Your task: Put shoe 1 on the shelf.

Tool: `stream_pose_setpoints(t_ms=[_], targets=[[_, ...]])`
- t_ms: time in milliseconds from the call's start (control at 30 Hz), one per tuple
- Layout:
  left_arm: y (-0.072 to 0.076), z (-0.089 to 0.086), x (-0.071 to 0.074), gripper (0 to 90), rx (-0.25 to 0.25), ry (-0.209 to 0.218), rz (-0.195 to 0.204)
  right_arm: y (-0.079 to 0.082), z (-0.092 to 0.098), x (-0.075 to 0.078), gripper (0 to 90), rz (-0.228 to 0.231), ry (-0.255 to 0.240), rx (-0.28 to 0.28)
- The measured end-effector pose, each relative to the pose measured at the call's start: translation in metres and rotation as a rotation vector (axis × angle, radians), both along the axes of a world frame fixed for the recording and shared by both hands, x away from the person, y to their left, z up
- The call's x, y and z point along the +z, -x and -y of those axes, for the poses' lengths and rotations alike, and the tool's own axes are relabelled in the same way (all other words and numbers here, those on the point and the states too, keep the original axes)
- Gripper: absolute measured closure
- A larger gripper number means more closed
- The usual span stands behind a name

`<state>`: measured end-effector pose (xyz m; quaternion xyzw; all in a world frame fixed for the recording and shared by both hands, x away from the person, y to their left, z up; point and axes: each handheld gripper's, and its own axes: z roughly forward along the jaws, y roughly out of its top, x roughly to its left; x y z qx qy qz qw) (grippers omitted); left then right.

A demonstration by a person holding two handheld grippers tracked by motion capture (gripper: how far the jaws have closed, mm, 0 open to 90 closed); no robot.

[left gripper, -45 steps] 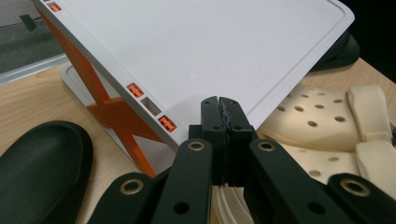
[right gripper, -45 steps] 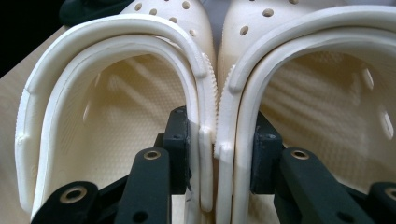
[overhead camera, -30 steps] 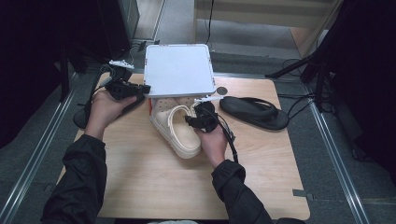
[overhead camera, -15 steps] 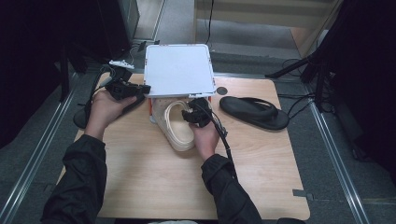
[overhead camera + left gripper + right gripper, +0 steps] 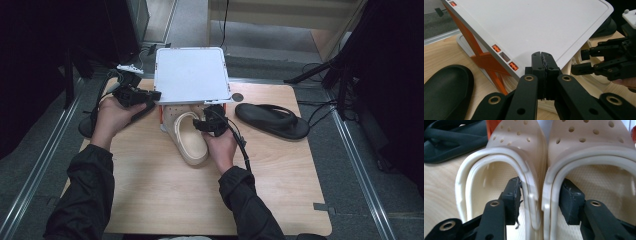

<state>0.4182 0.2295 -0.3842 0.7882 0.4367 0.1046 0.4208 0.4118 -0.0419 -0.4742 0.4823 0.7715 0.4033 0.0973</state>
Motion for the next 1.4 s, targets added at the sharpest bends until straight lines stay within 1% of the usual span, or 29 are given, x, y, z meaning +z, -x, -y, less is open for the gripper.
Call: stream_pose_setpoints(t_ms=[33, 100, 200, 267, 300, 433, 533, 567, 667, 700, 733, 767, 800, 833, 933, 967, 1033, 1067, 1100, 1133, 1167, 1200, 1233, 1300, 1333, 1367, 1400], targets=[[0.000, 0.000, 0.000, 90.0, 0.000, 0.000, 0.000, 0.002, 0.003, 0.003, 53.2, -0.001, -0.001, 0.009], [0.000, 0.000, 0.000, 90.0, 0.001, 0.001, 0.000, 0.004, 0.005, 0.005, 52.8, 0.001, -0.002, 0.013], [0.000, 0.000, 0.000, 90.0, 0.000, 0.003, 0.001, 0.010, 0.011, 0.011, 51.7, 0.013, -0.008, 0.023], [0.000, 0.000, 0.000, 90.0, 0.002, 0.002, 0.002, 0.014, 0.014, 0.012, 51.7, 0.017, 0.002, 0.031], [0.000, 0.000, 0.000, 90.0, 0.003, 0.002, 0.002, 0.018, 0.018, 0.015, 53.1, 0.021, 0.011, 0.041], [0.000, 0.000, 0.000, 90.0, 0.003, 0.003, 0.002, 0.026, 0.026, 0.019, 55.1, 0.027, 0.016, 0.058], [0.000, 0.000, 0.000, 90.0, 0.003, 0.004, 0.003, 0.039, 0.036, 0.023, 56.6, 0.042, -0.001, 0.063], [0.000, -0.001, 0.000, 90.0, 0.002, 0.005, 0.000, 0.039, 0.036, 0.023, 56.6, 0.042, -0.001, 0.063], [0.000, 0.000, 0.000, 90.0, 0.004, 0.004, 0.003, 0.050, 0.042, 0.025, 62.6, 0.060, -0.015, 0.078], [0.000, 0.000, 0.000, 90.0, 0.005, 0.004, 0.003, 0.057, 0.045, 0.026, 68.0, 0.063, -0.014, 0.097], [0.000, 0.000, 0.000, 90.0, 0.004, 0.004, 0.003, 0.057, 0.045, 0.026, 68.0, 0.063, -0.014, 0.097], [0.000, 0.000, 0.000, 90.0, 0.006, 0.004, 0.004, 0.061, 0.046, 0.025, 68.8, 0.063, -0.017, 0.109], [0.000, 0.000, -0.001, 90.0, 0.006, 0.006, 0.005, 0.068, 0.048, 0.024, 73.1, 0.060, -0.026, 0.127], [0.000, 0.000, -0.001, 90.0, 0.006, 0.006, 0.005, 0.068, 0.048, 0.024, 73.1, 0.060, -0.026, 0.127], [0.001, 0.000, -0.001, 90.0, 0.007, 0.005, 0.005, 0.079, 0.050, 0.019, 79.0, 0.047, -0.028, 0.152], [0.001, 0.000, 0.000, 90.0, 0.005, 0.003, 0.003, 0.087, 0.050, 0.014, 84.0, 0.045, -0.020, 0.170], [0.000, 0.000, 0.000, 90.0, 0.008, 0.006, 0.001, 0.097, 0.051, 0.007, 88.0, 0.045, -0.033, 0.186], [0.000, 0.000, 0.000, 90.0, 0.008, 0.006, 0.001, 0.097, 0.051, 0.007, 88.0, 0.045, -0.033, 0.186], [0.000, 0.000, 0.000, 90.0, 0.008, 0.006, 0.002, 0.107, 0.052, -0.002, 90.0, 0.062, -0.044, 0.194], [0.000, 0.000, 0.000, 90.0, 0.007, 0.006, 0.001, 0.107, 0.052, -0.002, 90.0, 0.062, -0.044, 0.194], [0.000, 0.000, 0.000, 90.0, 0.009, 0.006, 0.000, 0.115, 0.050, -0.010, 90.0, 0.061, -0.046, 0.206], [0.000, 0.000, 0.000, 90.0, 0.010, 0.005, 0.000, 0.118, 0.048, -0.014, 90.0, 0.057, -0.037, 0.212], [0.000, 0.000, 0.000, 90.0, 0.011, 0.004, 0.000, 0.118, 0.048, -0.014, 90.0, 0.057, -0.037, 0.212], [0.001, 0.000, 0.000, 90.0, 0.010, 0.003, -0.002, 0.122, 0.046, -0.019, 90.0, 0.050, -0.030, 0.226], [0.001, 0.000, 0.000, 90.0, 0.012, 0.004, 0.001, 0.125, 0.045, -0.021, 90.0, 0.044, -0.008, 0.238], [0.000, 0.000, 0.000, 90.0, 0.011, 0.006, -0.001, 0.125, 0.045, -0.021, 90.0, 0.044, -0.008, 0.238], [0.000, 0.000, 0.000, 90.0, 0.011, 0.007, -0.001, 0.127, 0.044, -0.025, 90.0, 0.033, -0.013, 0.238]])
